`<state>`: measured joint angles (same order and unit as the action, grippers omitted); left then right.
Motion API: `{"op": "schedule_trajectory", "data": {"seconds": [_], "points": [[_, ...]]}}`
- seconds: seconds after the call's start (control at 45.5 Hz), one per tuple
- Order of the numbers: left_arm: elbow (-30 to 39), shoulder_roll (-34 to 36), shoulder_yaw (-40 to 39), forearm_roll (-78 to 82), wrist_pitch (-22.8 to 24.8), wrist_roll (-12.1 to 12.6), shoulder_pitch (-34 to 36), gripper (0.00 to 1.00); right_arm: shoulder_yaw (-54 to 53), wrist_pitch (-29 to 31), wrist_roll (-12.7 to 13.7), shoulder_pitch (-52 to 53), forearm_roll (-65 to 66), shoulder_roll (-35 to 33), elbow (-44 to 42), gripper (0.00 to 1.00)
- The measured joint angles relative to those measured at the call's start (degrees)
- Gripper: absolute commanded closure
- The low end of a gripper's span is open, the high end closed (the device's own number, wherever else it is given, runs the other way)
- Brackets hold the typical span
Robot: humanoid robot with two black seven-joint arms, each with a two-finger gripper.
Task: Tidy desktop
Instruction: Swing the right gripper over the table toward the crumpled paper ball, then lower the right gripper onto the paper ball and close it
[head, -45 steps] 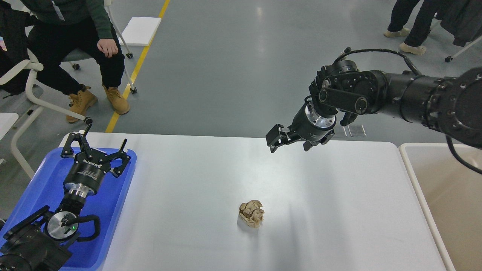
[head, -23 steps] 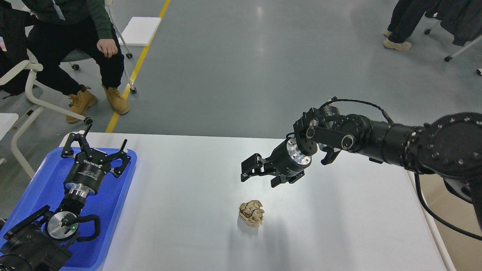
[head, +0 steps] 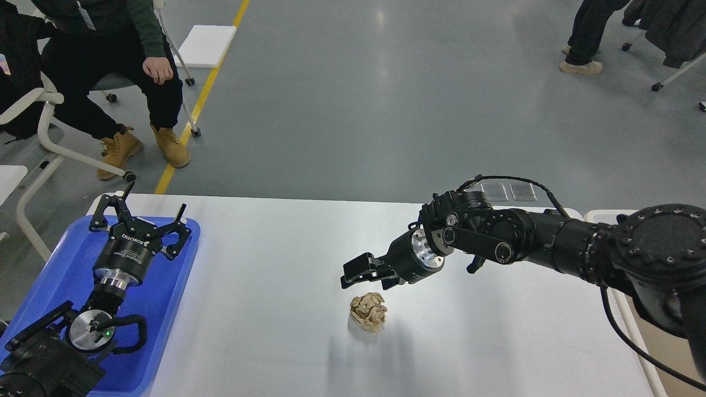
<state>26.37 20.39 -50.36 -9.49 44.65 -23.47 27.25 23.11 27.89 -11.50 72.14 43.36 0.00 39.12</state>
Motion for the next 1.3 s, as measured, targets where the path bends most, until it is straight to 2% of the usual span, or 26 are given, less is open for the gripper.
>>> {"op": "schedule_trajectory", "data": {"seconds": [0.22, 0.77, 0.946, 1.298], "points": [[0.0, 0.0, 0.0, 0.0, 0.0, 0.01, 0.0, 0.01, 2.49, -8.64, -0.47, -1.22, 5.58, 0.0, 0.46, 0.0], [0.0, 0.0, 0.0, 0.0, 0.0, 0.02, 0.01, 0.01, 4.89, -17.22, -1.34, -4.8, 13.52, 0.01, 4.78, 0.0], [-0.01, 0.0, 0.0, 0.0, 0.0, 0.03, 0.03, 0.01, 5.54, -21.76, -1.43, -6.88, 15.16, 0.0, 4.32, 0.0], [0.0, 0.0, 0.0, 0.0, 0.0, 0.05, 0.03, 0.01, 5.94, -26.93, -1.5, -9.3, 16.1, 0.0, 3.8, 0.0]]}}
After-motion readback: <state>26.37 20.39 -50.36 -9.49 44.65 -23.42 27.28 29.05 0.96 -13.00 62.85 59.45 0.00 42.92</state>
